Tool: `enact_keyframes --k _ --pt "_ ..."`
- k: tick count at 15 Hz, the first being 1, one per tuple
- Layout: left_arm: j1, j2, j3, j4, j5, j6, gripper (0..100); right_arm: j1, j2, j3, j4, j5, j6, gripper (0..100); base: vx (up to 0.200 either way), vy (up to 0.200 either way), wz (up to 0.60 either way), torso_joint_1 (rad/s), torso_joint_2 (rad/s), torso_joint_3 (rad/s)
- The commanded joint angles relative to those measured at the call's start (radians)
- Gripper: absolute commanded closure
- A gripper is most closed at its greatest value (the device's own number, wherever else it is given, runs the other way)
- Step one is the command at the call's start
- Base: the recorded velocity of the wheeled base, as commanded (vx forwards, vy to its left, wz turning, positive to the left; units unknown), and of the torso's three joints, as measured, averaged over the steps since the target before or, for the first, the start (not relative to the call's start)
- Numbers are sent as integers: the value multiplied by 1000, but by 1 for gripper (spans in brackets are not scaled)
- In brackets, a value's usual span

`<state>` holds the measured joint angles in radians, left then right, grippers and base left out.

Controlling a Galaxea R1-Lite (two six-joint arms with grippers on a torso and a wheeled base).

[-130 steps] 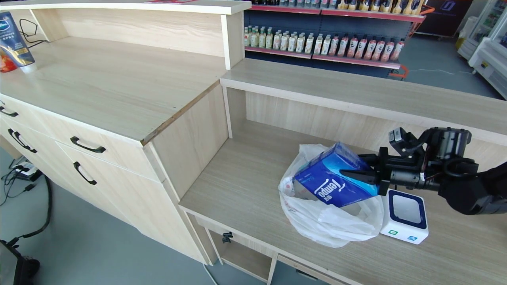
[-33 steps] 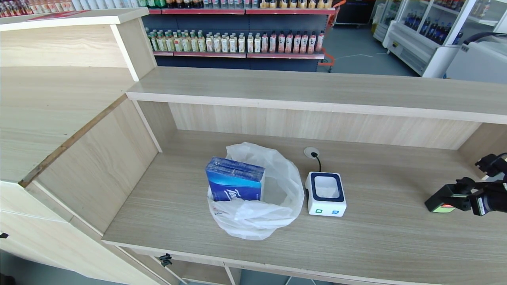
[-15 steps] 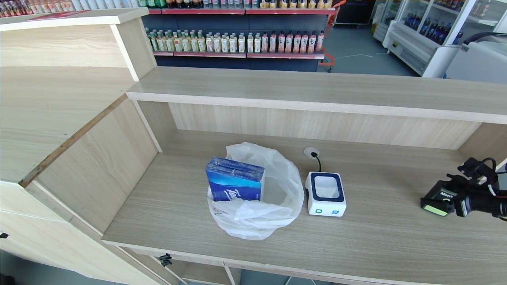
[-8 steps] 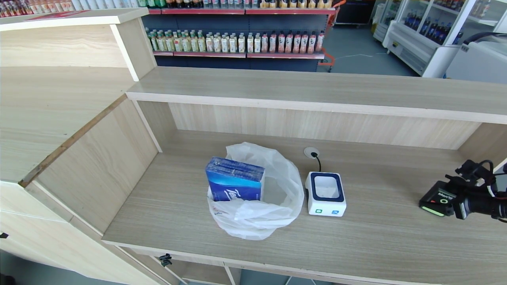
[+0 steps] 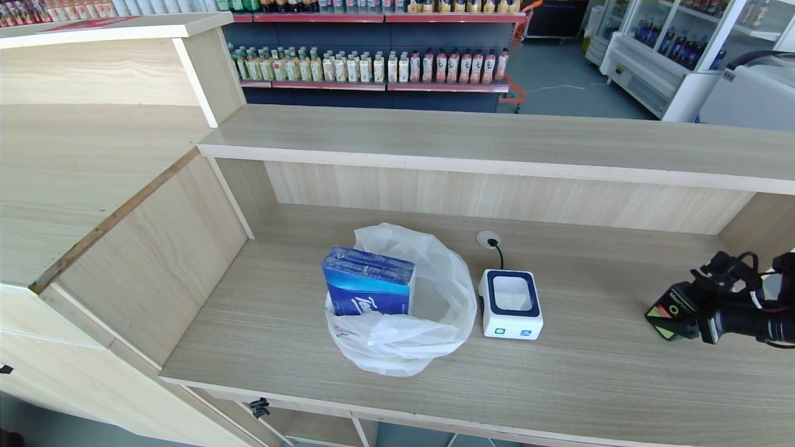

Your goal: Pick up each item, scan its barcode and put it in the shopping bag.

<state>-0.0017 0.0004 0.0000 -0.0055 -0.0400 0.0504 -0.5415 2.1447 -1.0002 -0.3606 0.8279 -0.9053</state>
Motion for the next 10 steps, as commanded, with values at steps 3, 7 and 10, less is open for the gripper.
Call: enact_keyframes --k 3,7,10 --pt "0 0 0 -1 0 0 0 6 4 -1 -1 0 0 100 0 0 0 0 0 0" --pt "0 0 0 -1 0 0 0 6 6 -3 -6 2 0 100 0 0 0 0 0 0" --pt "0 0 0 -1 0 0 0 9 6 -8 -9 2 -4 100 0 0 0 0 0 0"
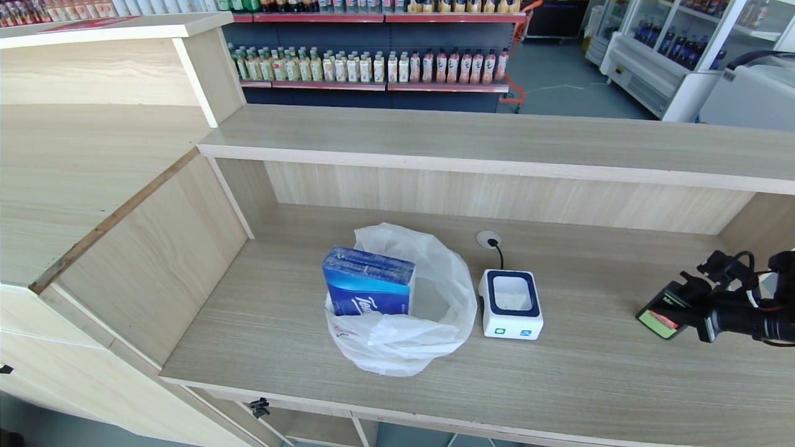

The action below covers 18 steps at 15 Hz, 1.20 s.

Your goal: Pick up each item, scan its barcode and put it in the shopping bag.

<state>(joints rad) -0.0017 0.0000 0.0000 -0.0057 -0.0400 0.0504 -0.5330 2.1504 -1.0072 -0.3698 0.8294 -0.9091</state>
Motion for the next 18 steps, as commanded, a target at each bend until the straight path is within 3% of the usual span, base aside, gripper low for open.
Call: enact_keyframes --k 1,3,5,10,15,18 --pt "0 0 0 0 0 0 0 2 -4 2 -11 1 -13 100 0 0 0 0 0 0" --pt "0 0 0 0 0 0 0 2 -40 7 -12 5 -71 100 0 0 0 0 0 0" --pt "0 0 0 0 0 0 0 7 -116 19 -3 97 -89 100 0 0 0 0 0 0" --pt "0 0 0 0 0 0 0 114 -405 65 -8 129 -122 100 0 0 0 0 0 0" --pt "0 0 0 0 0 0 0 378 -744 148 -1 129 -298 100 0 0 0 0 0 0" --pt "0 0 0 0 0 0 0 461 -836 183 -3 131 -499 100 0 0 0 0 0 0"
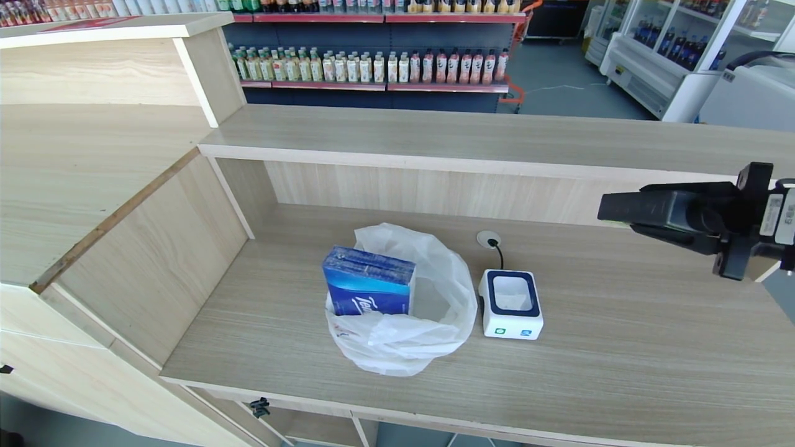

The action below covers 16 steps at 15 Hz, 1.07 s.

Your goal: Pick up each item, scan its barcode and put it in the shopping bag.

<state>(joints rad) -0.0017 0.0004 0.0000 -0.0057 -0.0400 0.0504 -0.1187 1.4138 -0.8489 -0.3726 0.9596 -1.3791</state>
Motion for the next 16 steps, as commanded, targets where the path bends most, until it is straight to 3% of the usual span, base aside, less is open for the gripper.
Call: enact_keyframes --k 1,3,8,11,16 --pt "0 0 0 0 0 0 0 76 -127 37 0 2 -90 100 0 0 0 0 0 0" --pt "0 0 0 0 0 0 0 116 -171 64 -11 5 -184 100 0 0 0 0 0 0" --pt "0 0 0 0 0 0 0 160 -315 200 -121 5 -575 100 0 0 0 0 0 0" --pt "0 0 0 0 0 0 0 189 -385 318 -193 -1 -713 100 0 0 0 0 0 0" --pt "0 0 0 0 0 0 0 266 -446 341 -198 -2 -897 100 0 0 0 0 0 0"
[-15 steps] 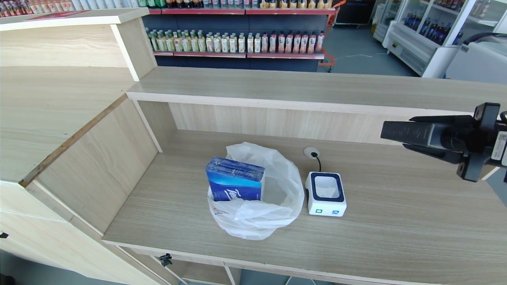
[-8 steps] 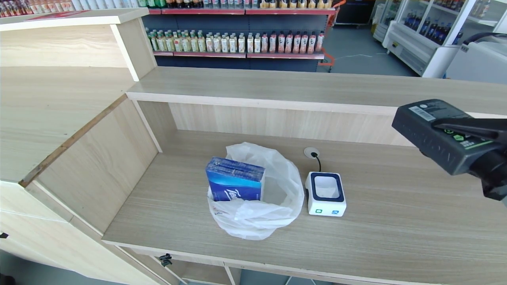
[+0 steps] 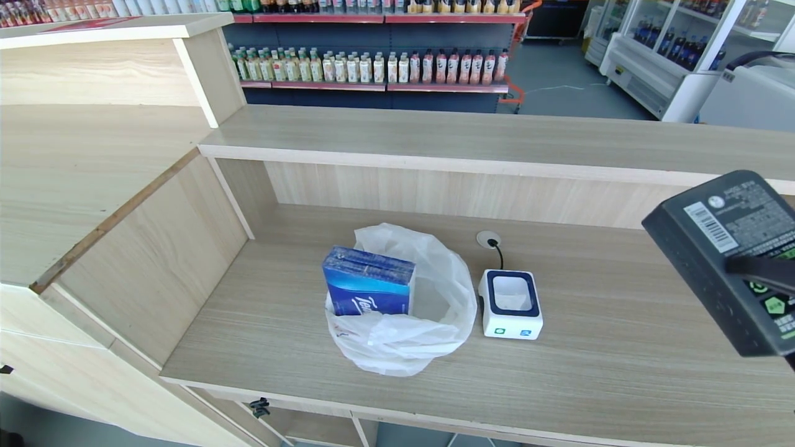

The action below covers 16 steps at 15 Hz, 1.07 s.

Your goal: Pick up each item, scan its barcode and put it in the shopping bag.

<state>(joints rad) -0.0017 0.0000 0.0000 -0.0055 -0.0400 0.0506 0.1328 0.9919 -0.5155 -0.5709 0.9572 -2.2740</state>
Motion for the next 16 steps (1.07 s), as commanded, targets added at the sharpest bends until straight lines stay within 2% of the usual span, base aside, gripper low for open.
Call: enact_keyframes --k 1,3,4,7,12,16 --pt "0 0 0 -1 0 0 0 22 -27 12 -1 0 -21 100 0 0 0 0 0 0" --pt "0 0 0 -1 0 0 0 76 -18 28 -34 0 -53 100 0 0 0 0 0 0" --pt "0 0 0 -1 0 0 0 142 5 43 -107 -11 -56 100 0 0 0 0 0 0" --pt "0 0 0 -1 0 0 0 220 33 54 -245 -86 -50 100 0 0 0 0 0 0" --pt "0 0 0 -1 0 0 0 335 63 91 -356 -149 -50 100 0 0 0 0 0 0" --pt "0 0 0 -1 0 0 0 377 21 132 -371 -153 -51 100 0 0 0 0 0 0"
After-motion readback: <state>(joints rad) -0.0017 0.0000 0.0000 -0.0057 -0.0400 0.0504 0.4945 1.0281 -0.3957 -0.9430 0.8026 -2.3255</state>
